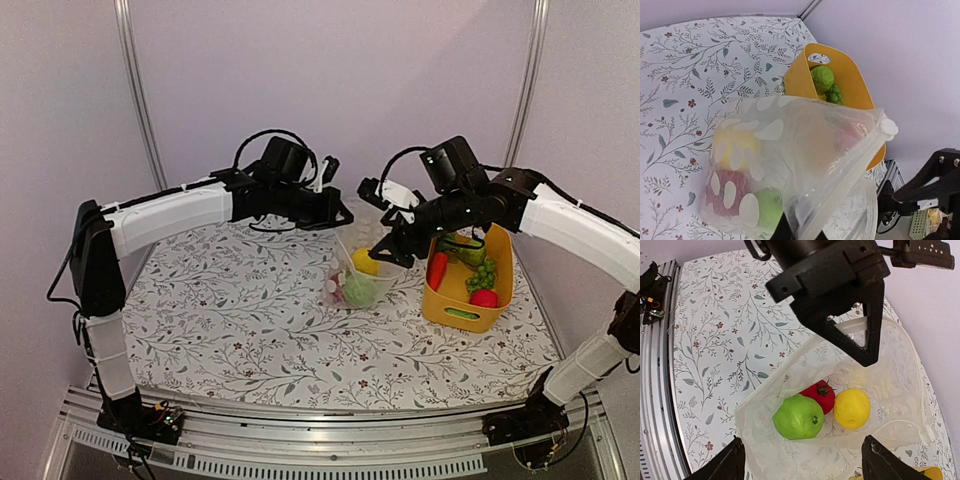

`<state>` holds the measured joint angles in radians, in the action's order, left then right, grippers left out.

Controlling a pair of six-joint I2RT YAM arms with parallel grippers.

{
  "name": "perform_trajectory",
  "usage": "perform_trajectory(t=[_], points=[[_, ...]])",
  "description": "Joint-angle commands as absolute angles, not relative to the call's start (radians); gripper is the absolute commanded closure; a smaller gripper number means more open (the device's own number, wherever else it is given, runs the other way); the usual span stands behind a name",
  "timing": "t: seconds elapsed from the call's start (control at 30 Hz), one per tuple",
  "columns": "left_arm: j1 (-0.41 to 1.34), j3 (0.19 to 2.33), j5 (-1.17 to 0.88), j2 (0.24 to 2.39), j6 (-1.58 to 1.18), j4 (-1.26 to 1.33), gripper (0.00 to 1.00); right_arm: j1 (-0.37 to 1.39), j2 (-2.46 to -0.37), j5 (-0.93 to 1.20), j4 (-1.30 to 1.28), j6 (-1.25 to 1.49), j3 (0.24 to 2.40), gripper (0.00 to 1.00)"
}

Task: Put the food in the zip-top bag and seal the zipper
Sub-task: Place the fake fruit in the zipper food storage bag, then adjust the zipper food storage bag at the center of the board.

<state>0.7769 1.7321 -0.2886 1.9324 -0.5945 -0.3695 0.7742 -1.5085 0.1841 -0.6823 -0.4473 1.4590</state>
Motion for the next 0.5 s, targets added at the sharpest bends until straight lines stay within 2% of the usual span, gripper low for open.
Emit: perform_trajectory(t=[0.0,0.2,0.47], points=[[0.764,1.779,-0.318,1.969,-0.554,-0.409,0.96,0.784,-1.436,0.345,-0.781,-0.605,1.403,0.24],[0.764,1.807,-0.321,1.975,-0.521,-0.447,0.94,0.796,-1.421,0.351,-0.818,-0.744,1.383,0.31],[0.756,1.815,-0.319,1.977,-0.501,-0.47,0.94,0.911,-1.497,0.205,-0.783,-0.811,1.351,0.33]])
